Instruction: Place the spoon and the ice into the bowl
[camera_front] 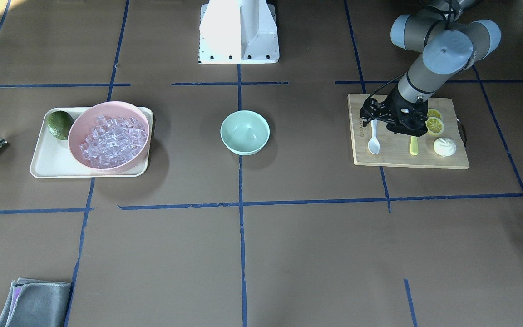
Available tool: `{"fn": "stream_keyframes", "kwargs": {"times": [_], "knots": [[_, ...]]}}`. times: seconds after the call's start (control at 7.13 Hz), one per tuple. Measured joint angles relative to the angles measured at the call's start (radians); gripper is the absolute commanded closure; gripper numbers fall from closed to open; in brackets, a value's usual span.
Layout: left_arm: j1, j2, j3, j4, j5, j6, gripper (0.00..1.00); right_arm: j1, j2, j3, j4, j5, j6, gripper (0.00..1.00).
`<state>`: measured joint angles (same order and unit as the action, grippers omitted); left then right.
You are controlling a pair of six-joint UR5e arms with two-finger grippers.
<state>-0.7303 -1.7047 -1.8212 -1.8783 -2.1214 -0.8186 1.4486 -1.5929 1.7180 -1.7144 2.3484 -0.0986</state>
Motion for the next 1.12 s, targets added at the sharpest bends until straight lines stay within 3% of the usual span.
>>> {"fn": "stream_keyframes", "kwargs": {"times": [0.42,1.12], "knots": [[0.008,-0.005,0.002,0.086,0.002,0.001,0.12,-0.002,0.0,0.001,0.001,0.004,0.002,0.01],[0.048,-0.035,0.015,0.119,0.006,0.017,0.27,-0.007,0.0,0.007,0.001,0.005,0.001,0.01]]}}
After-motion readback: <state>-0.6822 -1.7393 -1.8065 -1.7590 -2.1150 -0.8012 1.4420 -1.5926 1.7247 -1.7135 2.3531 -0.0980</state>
